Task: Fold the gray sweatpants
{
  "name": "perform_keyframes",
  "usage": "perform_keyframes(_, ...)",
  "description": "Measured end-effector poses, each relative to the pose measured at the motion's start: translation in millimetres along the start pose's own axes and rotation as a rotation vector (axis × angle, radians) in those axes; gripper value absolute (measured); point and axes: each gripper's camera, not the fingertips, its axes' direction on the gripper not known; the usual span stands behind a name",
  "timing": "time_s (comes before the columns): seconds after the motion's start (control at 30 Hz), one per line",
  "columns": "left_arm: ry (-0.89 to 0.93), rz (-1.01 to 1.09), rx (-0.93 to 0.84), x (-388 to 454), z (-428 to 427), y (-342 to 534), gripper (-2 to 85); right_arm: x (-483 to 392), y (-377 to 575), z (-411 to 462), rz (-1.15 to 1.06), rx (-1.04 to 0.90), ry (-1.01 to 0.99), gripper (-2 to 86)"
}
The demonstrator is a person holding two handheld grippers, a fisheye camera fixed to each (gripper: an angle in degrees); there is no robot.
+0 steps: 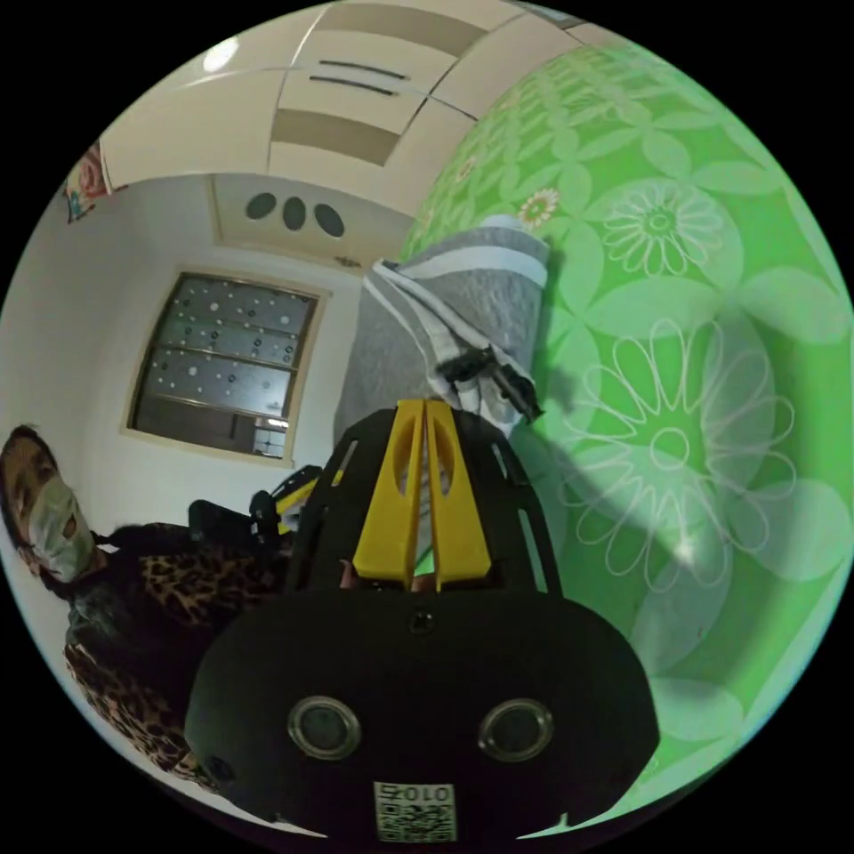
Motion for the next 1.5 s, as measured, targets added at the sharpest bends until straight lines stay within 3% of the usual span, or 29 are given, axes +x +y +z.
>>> perform_keyframes(0.17, 0.352, -0.199, -0.050, -83.9, -24.1, 39.8, 0.4, -8.4, 1.0, 3.7, -0.061, -0.054, 0.111, 2.3)
perform_keyframes(0.23, 0.414, -0.281, -0.008, -129.7, -35.6, 48.9, 0.4, -8.6, 7.8, -1.8, -0.051, -0.036, 0.130, 2.7)
perform_keyframes(0.37, 0.409, -0.509, 0.110, -249.4, -46.2, 75.5, 1.6, 1.5, 43.1, -31.6, 0.062, 0.142, 0.130, 5.4)
perform_keyframes(0.43, 0.412, -0.551, 0.086, -290.4, -30.2, 83.8, 3.7, 12.4, 64.8, -42.2, 0.132, 0.228, 0.034, 15.4)
perform_keyframes(0.57, 0.432, -0.654, -0.042, -359.7, 23.5, 106.8, 8.8, 23.2, 72.0, -46.0, 0.157, 0.245, -0.010, 17.2)
perform_keyframes(0.73, 0.581, -0.683, -0.066, -403.1, 54.3, 134.4, 11.6, 20.9, 54.1, -23.9, 0.089, 0.170, 0.023, 15.4)
perform_keyframes(0.8, 0.555, -0.698, -0.059, -421.4, 50.9, 145.8, 12.2, 20.0, 47.3, -13.5, 0.077, 0.148, 0.005, 15.0)
perform_keyframes(0.87, 0.466, -0.788, 0.097, -453.5, 18.1, 170.2, 12.3, 19.1, 43.3, -9.7, 0.063, 0.134, 0.007, 14.9)
perform_keyframes(0.93, 0.537, -0.809, 0.199, -475.2, 3.1, 186.7, 12.7, 23.9, 43.8, -9.7, 0.061, 0.125, -0.034, 14.8)
perform_keyframes(1.13, 0.630, -0.768, -0.024, -486.8, 47.8, 205.1, 13.3, 26.1, 47.6, -4.5, 0.043, 0.106, -0.053, 13.6)
perform_keyframes(1.23, 0.656, -0.805, 0.021, -490.5, 59.0, 219.8, 11.6, 25.4, 48.2, -1.5, 0.051, 0.072, 0.001, 10.8)
perform_keyframes(1.3, 0.770, -0.790, -0.010, -490.9, 71.5, 224.9, 10.0, 24.7, 49.4, 0.1, 0.069, 0.052, 0.054, 9.0)
perform_keyframes(1.5, 0.791, -0.824, -0.041, -480.9, 66.0, 263.8, 6.8, 14.0, 68.8, -3.9, 0.042, -0.047, 0.113, 7.5)
